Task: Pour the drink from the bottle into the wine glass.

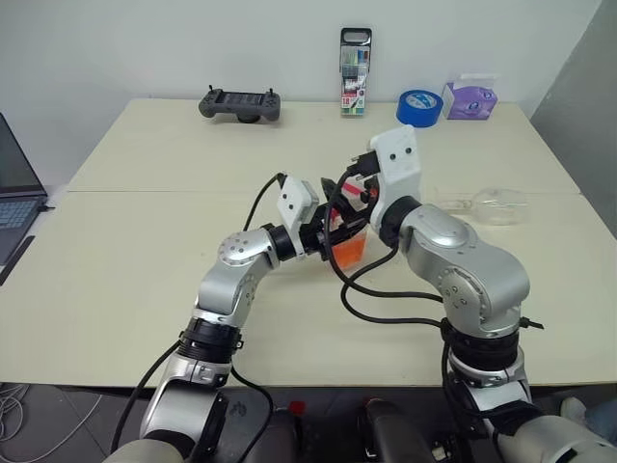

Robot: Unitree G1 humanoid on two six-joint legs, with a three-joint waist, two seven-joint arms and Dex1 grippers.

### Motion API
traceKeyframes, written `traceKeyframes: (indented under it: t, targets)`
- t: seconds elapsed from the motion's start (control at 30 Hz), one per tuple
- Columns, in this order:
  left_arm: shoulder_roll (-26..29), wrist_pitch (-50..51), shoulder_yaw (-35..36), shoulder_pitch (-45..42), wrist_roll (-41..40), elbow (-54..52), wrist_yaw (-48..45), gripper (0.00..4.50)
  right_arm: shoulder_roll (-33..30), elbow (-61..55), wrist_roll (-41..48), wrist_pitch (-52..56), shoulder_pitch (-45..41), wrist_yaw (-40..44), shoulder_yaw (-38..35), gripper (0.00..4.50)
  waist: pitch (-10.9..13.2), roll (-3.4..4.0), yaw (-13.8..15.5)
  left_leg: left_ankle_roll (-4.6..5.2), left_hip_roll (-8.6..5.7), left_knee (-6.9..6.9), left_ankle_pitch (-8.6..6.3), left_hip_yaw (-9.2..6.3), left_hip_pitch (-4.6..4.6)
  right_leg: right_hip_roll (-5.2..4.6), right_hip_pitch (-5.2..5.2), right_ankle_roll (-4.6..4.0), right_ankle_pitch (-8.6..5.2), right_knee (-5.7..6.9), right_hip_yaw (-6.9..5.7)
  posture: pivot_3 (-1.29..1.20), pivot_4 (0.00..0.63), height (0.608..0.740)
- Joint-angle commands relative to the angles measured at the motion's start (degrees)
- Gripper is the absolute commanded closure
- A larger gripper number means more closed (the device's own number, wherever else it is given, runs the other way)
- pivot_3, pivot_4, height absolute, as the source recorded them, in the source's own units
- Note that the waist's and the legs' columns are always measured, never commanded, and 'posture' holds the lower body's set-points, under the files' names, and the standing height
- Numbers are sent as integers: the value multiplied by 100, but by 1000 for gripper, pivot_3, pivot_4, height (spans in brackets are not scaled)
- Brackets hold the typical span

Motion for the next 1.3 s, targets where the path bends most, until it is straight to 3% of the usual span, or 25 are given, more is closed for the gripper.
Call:
traceKeyframes:
  t: [0.03,0.63,0.77,0.93,1.2,1.3]
  targets:
    - [1,-122,154,-167,-115,-186,-6,2641,-138,-370,-14,87,148,-5,-303,0,0,0,-2,0,0,0,0,1,0,0,0,0,0,0,1,0,150,740]
    - [-4,-165,133,-204,-86,-97,-49,2641,-230,-909,266,375,458,215,-299,0,0,0,-1,0,1,0,0,1,2,1,0,0,0,1,0,0,150,740]
    - [12,-153,136,-197,-86,-112,-48,2641,-227,-940,289,332,450,219,-255,877,0,0,-1,0,1,0,0,1,1,1,0,0,0,1,0,0,150,740]
    - [25,-143,138,-180,-86,-118,-49,2642,-403,-987,307,236,340,371,-158,2595,0,0,0,0,0,1,0,1,1,1,1,0,0,1,0,0,150,740]
    - [43,-222,109,-135,-7,23,-46,2650,-989,-1107,595,-28,-246,1021,-312,2690,0,0,1,0,0,0,0,0,1,1,1,0,0,1,-5,0,150,740]
    - [39,-264,90,-131,12,52,-35,2650,-929,-946,713,-97,-239,980,-737,2697,0,0,2,1,0,0,0,-2,1,1,3,0,0,-2,-8,0,150,740]
